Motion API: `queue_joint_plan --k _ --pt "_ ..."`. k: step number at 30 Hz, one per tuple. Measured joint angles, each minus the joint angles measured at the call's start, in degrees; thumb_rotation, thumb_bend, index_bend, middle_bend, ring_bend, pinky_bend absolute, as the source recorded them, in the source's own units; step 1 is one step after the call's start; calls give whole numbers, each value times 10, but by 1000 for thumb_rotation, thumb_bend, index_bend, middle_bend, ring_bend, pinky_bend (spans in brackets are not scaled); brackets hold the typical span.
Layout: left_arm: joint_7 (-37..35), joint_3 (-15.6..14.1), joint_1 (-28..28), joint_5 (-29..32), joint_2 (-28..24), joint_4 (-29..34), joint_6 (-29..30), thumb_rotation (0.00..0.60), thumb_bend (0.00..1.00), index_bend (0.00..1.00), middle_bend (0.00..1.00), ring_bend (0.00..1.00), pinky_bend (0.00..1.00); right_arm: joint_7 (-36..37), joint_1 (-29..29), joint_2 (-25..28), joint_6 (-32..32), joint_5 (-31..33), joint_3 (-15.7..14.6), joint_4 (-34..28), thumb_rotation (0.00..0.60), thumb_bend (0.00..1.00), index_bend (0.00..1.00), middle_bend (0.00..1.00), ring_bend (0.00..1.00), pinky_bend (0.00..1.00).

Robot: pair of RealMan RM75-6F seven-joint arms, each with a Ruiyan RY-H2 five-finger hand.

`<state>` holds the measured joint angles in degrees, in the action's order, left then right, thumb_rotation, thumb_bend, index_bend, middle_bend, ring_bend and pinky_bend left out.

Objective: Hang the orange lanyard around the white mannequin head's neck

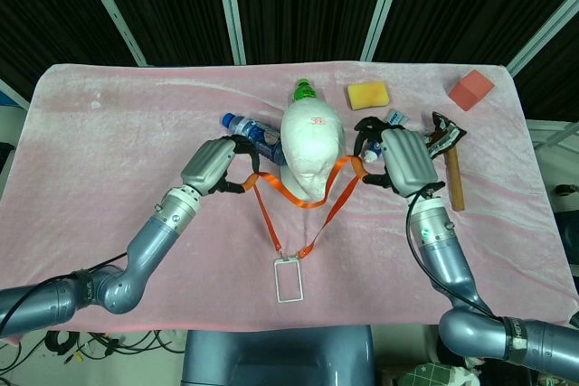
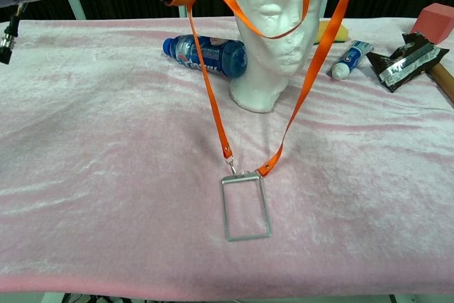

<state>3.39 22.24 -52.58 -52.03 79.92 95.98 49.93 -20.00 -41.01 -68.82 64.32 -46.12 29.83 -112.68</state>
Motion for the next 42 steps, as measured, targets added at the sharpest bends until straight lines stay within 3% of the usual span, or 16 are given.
queue_joint_plan --k 11,23,42 --pt "-28 33 -7 50 -12 -23 3 600 472 670 469 243 264 51 -26 35 -52 84 34 53 600 489 801 316 404 350" --pt "-80 50 -12 79 -23 -36 -30 600 457 671 469 243 264 77 -53 44 -79 113 27 122 600 489 802 316 403 350" --pt "-109 71 -41 114 25 -90 -8 600 450 673 478 243 276 114 -118 42 -151 163 24 216 600 491 812 317 405 350"
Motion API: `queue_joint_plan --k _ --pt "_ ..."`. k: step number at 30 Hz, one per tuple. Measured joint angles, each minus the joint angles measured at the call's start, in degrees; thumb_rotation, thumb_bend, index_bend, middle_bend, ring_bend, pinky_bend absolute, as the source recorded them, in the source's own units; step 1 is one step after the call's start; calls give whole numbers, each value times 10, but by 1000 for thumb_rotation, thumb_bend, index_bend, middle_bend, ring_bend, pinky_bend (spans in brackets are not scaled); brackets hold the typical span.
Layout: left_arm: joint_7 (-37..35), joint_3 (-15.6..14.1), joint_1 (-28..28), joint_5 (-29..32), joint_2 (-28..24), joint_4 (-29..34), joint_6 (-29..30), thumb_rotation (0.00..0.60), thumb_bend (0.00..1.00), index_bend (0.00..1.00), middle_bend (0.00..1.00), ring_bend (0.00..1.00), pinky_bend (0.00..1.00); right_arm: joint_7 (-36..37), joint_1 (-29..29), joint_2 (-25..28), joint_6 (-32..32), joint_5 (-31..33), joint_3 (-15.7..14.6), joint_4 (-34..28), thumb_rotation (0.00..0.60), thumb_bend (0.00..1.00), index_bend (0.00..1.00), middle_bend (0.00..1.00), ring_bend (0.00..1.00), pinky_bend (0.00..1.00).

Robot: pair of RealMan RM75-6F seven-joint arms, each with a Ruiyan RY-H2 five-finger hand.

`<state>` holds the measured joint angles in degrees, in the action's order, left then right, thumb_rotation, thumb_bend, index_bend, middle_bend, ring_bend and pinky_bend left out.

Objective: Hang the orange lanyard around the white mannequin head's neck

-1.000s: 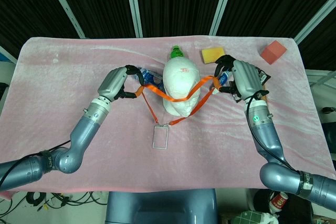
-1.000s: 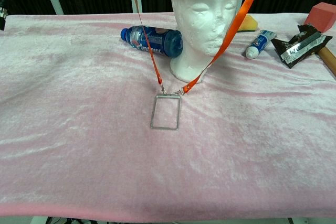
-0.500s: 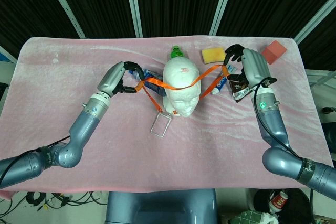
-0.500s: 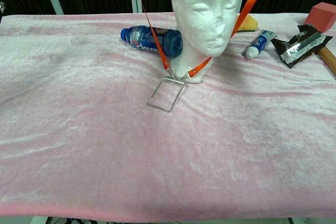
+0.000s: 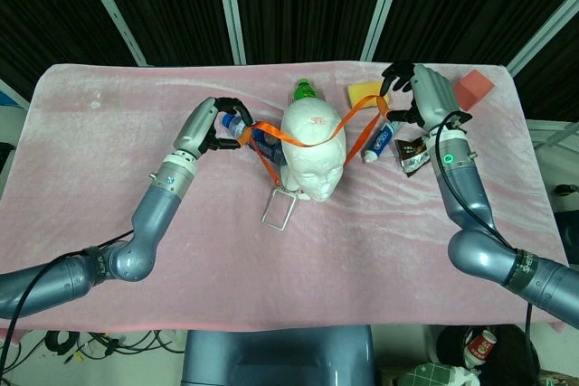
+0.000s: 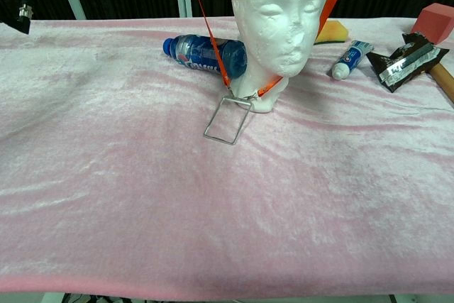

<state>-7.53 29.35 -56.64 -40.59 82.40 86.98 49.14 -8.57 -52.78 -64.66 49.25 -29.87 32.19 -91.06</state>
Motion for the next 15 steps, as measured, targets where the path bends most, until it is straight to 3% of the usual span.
queue_joint_plan --k 15 --pt "-9 12 -38 12 63 -115 -5 600 450 676 485 243 281 -6 -64 -50 -38 25 -16 103 600 492 811 319 406 350"
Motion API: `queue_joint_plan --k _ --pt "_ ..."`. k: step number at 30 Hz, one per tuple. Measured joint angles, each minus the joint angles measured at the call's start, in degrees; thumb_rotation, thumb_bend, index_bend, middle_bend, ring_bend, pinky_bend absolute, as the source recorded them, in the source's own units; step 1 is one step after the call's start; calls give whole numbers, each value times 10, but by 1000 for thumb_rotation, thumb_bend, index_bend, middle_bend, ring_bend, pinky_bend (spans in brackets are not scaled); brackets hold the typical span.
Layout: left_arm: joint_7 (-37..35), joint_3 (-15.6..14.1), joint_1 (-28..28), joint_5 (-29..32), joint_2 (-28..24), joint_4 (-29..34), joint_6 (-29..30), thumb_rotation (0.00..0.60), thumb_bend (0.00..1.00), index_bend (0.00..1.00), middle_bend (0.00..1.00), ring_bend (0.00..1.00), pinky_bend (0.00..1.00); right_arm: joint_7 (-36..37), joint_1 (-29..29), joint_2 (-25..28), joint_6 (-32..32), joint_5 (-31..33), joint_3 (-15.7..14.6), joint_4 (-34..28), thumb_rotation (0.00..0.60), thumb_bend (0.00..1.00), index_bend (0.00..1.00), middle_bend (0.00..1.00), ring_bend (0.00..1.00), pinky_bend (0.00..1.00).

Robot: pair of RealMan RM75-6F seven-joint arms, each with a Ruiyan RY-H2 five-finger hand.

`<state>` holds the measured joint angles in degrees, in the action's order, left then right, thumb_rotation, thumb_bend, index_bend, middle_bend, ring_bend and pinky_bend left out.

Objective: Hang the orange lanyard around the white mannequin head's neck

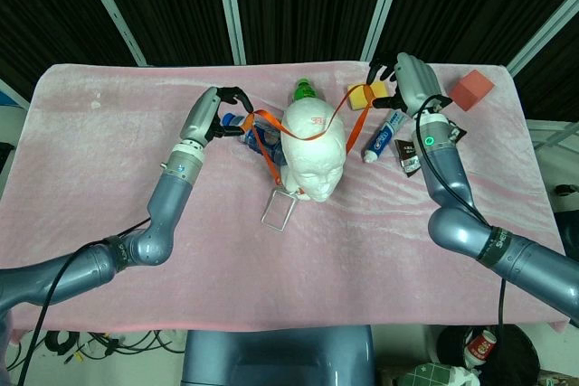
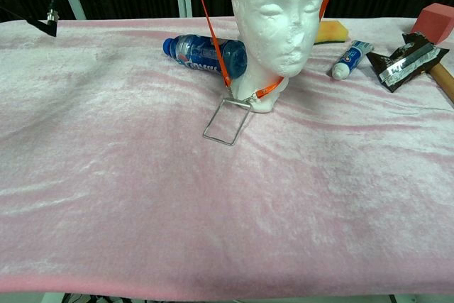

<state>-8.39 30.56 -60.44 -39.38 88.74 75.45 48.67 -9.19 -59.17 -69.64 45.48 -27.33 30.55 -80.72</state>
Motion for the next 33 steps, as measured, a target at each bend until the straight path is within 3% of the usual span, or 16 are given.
queue_joint_plan --k 33 --pt "-80 32 -64 -26 143 -313 -47 600 448 680 487 243 282 2 -85 -120 -84 31 -29 249 600 496 814 323 408 350"
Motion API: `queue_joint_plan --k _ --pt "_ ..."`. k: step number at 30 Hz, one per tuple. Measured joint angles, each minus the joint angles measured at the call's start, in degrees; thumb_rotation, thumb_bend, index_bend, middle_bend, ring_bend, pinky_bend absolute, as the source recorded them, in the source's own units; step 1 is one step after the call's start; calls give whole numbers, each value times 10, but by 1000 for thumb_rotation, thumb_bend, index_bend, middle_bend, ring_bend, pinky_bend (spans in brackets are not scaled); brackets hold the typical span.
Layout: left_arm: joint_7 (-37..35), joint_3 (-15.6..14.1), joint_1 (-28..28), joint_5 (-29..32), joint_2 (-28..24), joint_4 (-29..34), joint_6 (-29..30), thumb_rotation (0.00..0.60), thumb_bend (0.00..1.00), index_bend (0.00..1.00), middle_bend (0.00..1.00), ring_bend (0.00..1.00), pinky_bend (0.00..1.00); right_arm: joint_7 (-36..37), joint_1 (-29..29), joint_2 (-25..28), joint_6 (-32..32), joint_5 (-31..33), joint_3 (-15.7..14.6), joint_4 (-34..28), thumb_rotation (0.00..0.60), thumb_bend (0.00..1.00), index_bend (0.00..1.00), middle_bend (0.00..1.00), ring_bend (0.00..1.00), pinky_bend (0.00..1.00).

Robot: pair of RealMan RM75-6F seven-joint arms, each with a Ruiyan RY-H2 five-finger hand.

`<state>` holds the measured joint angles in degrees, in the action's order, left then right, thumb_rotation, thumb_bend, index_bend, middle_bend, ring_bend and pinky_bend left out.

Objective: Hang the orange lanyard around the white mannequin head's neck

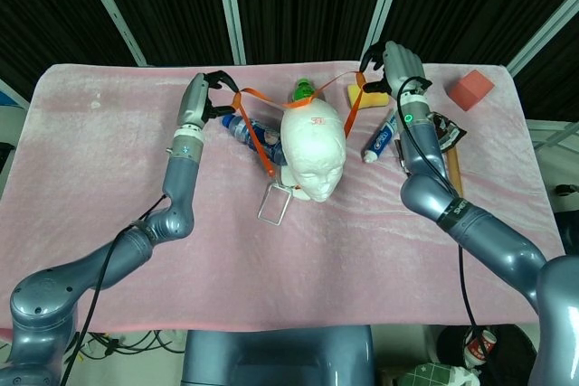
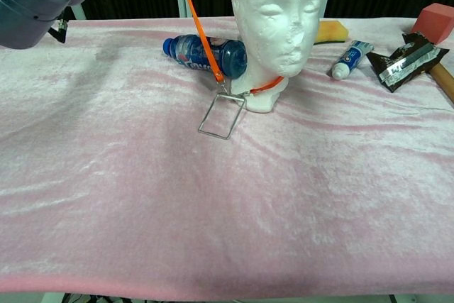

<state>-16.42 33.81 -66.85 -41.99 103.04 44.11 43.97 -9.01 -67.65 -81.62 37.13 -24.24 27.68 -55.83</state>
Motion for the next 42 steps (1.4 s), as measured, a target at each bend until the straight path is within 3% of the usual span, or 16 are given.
queue_joint_plan --k 23,36,38,39,42 --pt "-1 -30 -10 -56 66 -117 -19 600 428 656 480 234 281 -11 4 -19 -34 -7 -30 33 600 488 813 320 408 350" --pt "21 -17 -25 -53 107 -176 -9 600 426 651 472 226 282 -26 2 -30 -37 8 -40 52 600 487 813 320 408 349" --pt "25 -16 -26 -52 111 -183 -10 600 400 614 454 209 279 -28 2 -31 -38 11 -41 54 600 471 808 318 408 349" --pt "28 -15 -27 -51 114 -187 -10 600 381 583 438 196 274 -29 2 -31 -38 12 -42 55 600 453 788 315 407 346" --pt "34 -14 -28 -52 117 -191 -17 600 278 380 321 108 225 -30 2 -29 -39 11 -42 51 600 323 554 289 392 321"
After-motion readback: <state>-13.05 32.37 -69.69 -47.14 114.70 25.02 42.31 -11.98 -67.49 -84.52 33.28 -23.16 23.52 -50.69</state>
